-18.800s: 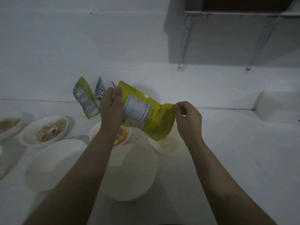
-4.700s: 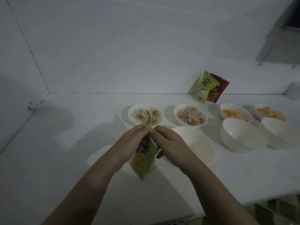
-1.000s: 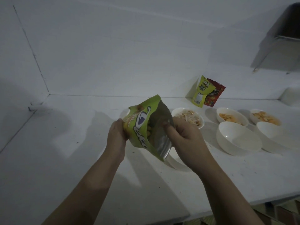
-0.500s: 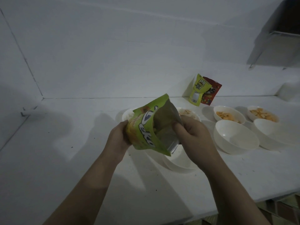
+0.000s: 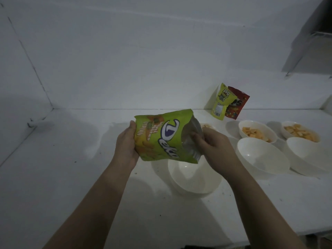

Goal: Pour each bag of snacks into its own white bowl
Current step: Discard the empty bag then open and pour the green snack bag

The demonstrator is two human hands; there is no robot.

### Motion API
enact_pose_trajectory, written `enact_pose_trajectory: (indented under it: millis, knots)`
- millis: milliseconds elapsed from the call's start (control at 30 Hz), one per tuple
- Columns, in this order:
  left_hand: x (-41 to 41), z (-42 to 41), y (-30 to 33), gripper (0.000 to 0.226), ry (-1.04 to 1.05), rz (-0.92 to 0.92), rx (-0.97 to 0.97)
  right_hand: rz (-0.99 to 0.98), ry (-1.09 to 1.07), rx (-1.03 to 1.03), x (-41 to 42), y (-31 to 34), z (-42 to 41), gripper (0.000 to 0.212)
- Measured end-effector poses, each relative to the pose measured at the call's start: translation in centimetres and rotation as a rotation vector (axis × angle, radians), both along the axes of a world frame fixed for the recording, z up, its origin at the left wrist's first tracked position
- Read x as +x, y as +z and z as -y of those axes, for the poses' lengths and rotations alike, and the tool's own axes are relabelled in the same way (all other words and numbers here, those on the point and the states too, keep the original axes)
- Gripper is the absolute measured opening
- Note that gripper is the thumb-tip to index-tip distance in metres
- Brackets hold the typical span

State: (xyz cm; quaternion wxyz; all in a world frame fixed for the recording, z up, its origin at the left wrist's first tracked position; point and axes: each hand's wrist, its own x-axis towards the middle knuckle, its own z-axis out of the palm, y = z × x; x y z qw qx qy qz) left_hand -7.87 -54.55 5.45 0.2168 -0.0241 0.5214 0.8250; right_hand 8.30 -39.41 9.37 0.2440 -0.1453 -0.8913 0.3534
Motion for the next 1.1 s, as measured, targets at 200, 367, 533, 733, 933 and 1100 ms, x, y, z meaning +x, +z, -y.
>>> enact_pose_trajectory:
  millis: [200, 367, 533, 733, 933, 1100]
  knots:
    - [0.2, -0.9, 0.3, 0.031, 0.143, -0.151, -0.106, 0.006, 0.015, -0.150, 0.4, -1.0, -1.5, 0.018]
    - [0.6, -0.9, 0.2, 0.036, 0.256, -0.316, -0.217, -0.142, 0.015, -0.487, 0.8, -0.5, -2.3, 0.021]
    - [2.0, -1.5, -0.1, 0.042, 0.334, -0.471, -0.336, -0.170, 0.011, -0.384, 1.0, -1.3, -3.1, 0.016]
    - [3.4, -1.7, -0.7, 0.047, 0.414, -0.658, -0.466, -0.087, -0.067, -0.237, 0.9, -3.2, -4.4, 0.013]
    - [3.9, -1.8, -0.6, 0.047, 0.441, -0.703, -0.478, -0.058, -0.106, -0.056, 0.6, -4.1, -4.5, 0.008]
    - [4.2, -1.4, -0.6, 0.046, 0.429, -0.720, -0.456, -0.016, -0.099, 0.031, 0.6, -4.1, -4.3, 0.012]
